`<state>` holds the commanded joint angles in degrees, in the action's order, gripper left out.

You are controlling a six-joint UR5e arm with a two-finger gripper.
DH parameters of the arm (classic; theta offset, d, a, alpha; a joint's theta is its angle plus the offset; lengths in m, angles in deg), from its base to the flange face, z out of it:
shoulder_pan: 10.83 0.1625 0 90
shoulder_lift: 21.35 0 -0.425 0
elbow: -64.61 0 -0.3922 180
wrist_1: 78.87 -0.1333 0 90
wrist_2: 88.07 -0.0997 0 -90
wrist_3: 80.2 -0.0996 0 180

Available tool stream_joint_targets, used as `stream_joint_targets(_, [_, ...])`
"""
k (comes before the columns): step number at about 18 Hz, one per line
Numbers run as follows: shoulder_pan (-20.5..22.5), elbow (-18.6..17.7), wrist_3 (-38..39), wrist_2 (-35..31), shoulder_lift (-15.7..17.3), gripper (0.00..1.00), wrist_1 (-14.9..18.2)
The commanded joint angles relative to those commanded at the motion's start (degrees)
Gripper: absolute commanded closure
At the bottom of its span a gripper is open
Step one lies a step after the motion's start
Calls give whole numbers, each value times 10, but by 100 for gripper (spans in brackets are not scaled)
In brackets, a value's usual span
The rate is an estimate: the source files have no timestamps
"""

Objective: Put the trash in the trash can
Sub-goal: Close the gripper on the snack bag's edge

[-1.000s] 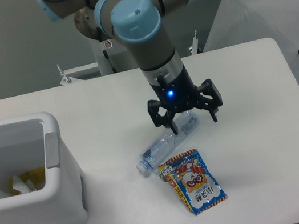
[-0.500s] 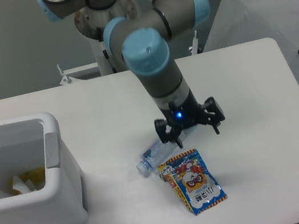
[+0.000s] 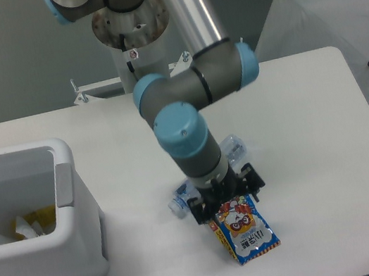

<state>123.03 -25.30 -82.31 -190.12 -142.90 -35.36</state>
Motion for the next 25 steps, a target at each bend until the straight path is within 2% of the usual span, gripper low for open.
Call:
stream_joint_targets(6, [-11,3,17,-7,-32,0,0])
stream_joint_targets(25, [-17,-2,13,-32,-56,0,2])
